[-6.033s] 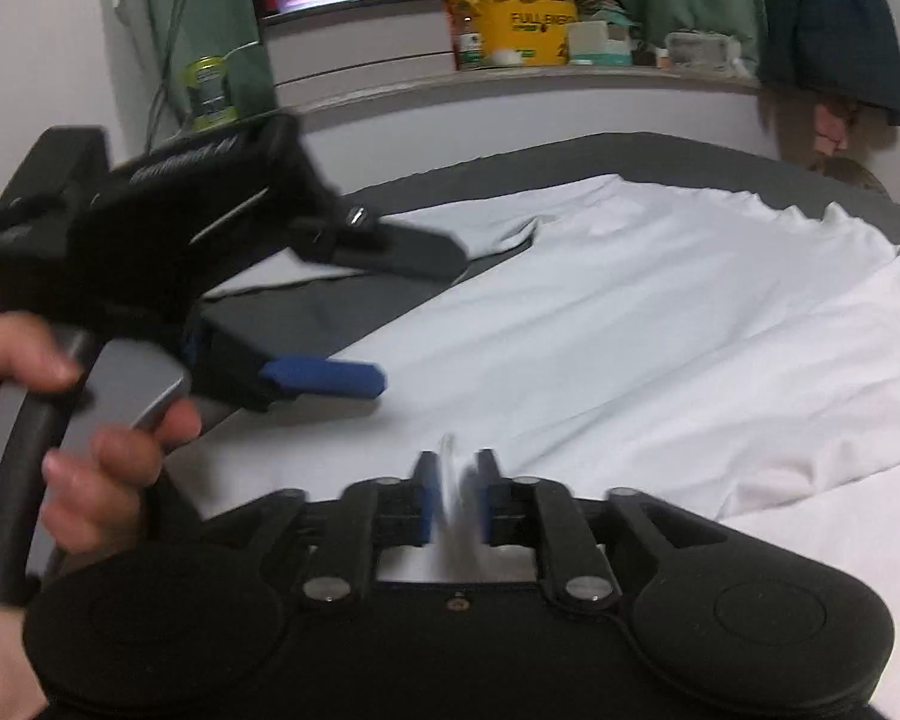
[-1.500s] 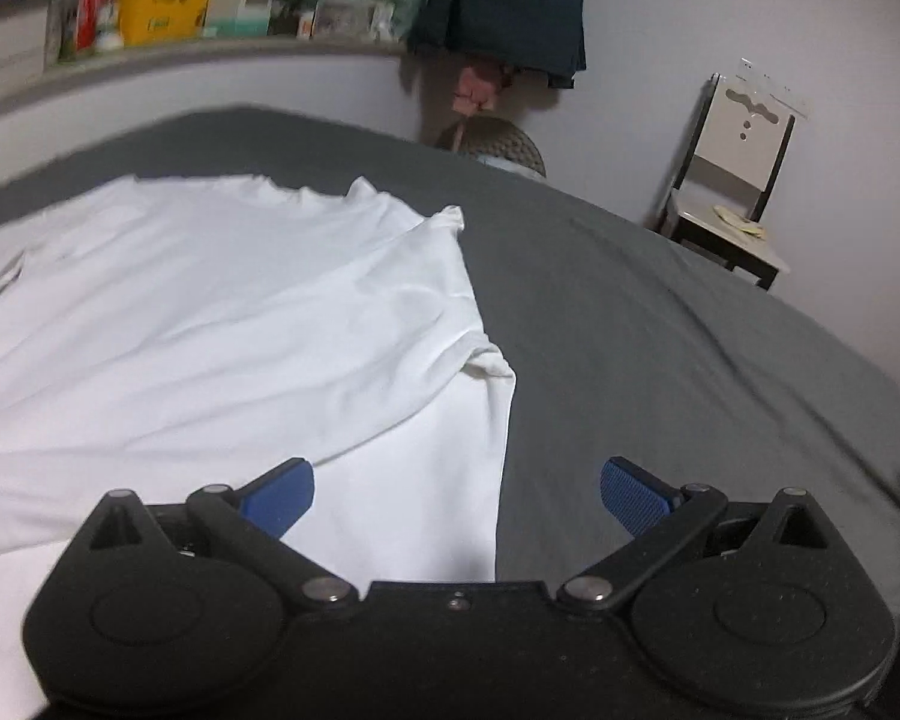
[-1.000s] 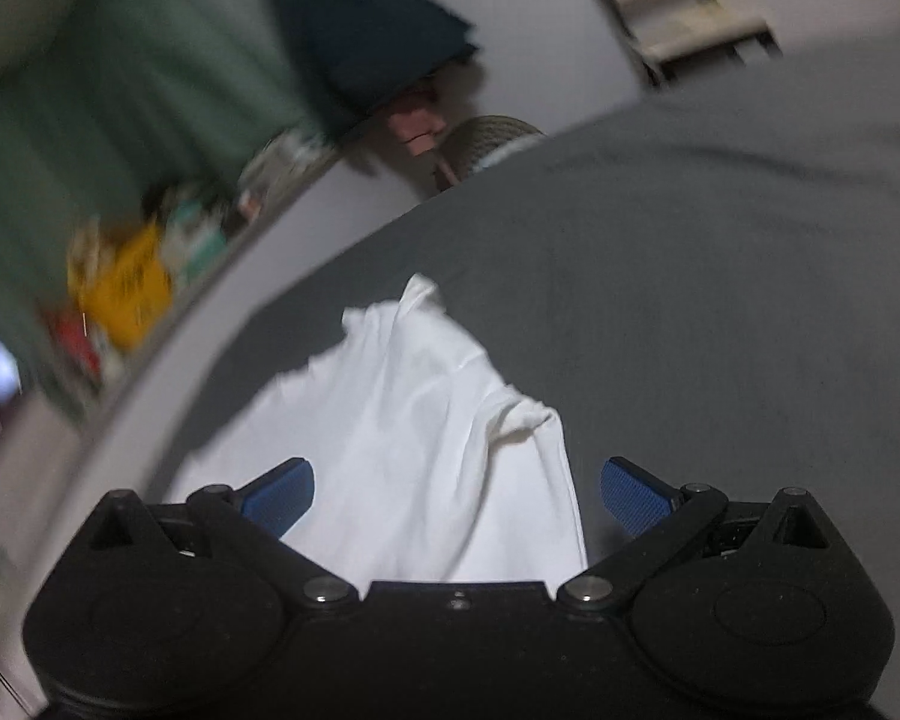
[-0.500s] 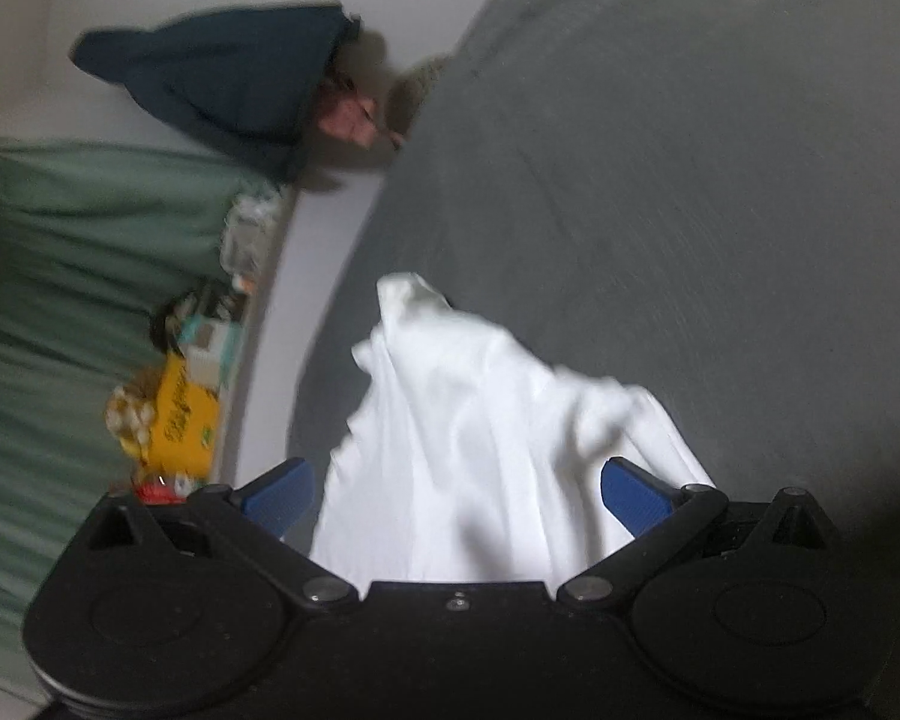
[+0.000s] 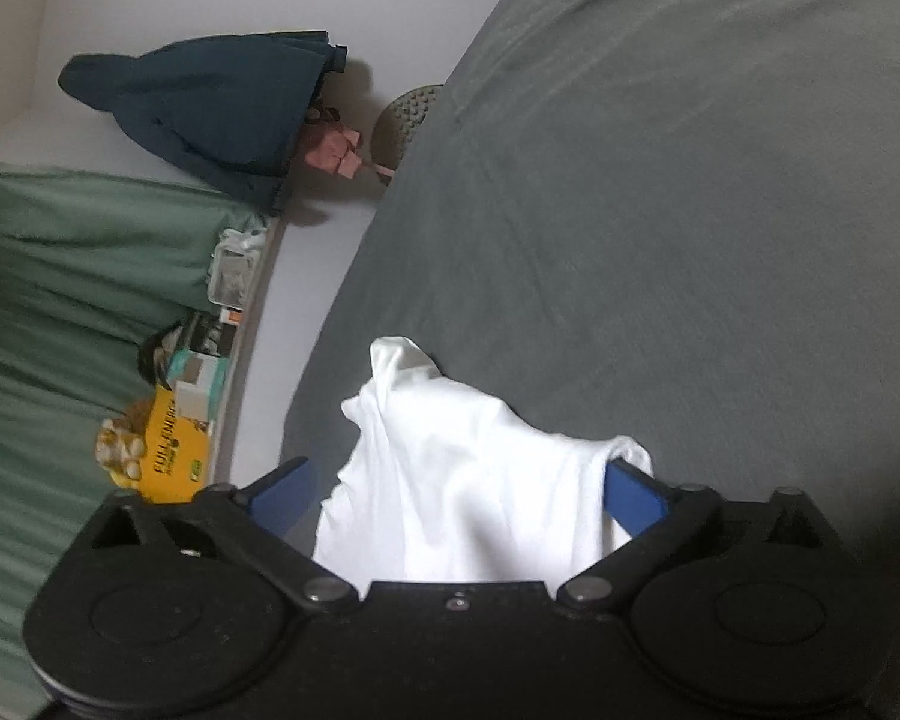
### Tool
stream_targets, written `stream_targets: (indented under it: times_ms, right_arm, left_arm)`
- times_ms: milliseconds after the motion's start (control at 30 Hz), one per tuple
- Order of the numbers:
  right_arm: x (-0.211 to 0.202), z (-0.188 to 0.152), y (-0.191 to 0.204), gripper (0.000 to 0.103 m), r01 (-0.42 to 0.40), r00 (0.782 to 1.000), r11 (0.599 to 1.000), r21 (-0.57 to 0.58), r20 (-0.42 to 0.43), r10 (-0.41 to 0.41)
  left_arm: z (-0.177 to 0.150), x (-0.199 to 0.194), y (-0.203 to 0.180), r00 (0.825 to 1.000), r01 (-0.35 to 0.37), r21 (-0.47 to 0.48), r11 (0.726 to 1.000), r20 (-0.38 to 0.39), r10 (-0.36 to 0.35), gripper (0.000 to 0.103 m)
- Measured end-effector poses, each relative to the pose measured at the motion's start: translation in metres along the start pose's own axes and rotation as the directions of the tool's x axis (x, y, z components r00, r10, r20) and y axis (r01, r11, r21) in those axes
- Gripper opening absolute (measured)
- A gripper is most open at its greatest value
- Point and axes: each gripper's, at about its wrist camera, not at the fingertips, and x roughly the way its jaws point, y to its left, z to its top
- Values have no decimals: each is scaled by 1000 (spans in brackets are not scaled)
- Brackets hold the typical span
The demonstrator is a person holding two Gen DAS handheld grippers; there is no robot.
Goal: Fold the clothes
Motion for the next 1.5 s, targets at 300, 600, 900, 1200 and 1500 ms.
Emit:
stream_targets:
  times_ms: [300, 600, 900, 1200, 1500]
  right_arm:
    - [-36, -10, 32, 103, 145, 989, 971, -191, -14, -150]
    - [-41, -45, 96, 103, 203, 974, 903, -378, -16, -225]
    - [-36, -85, 135, 103, 222, 966, 862, -456, -20, -260]
    - [-83, -113, 169, 103, 261, 952, 790, -555, 12, -306]
    - [-137, -125, 228, 103, 316, 931, 647, -694, 95, -353]
  left_arm:
    - [-1, -18, -10, 999, 0, 83, 997, 50, -4, 4]
    - [-2, -42, -16, 992, 36, 146, 989, 113, -53, 4]
    - [-5, -51, -12, 988, 60, 109, 992, 132, -74, 4]
    - [-8, -58, -4, 984, 80, 76, 994, 154, -91, 4]
    - [31, -102, -10, 953, 104, 160, 982, 267, -144, 4]
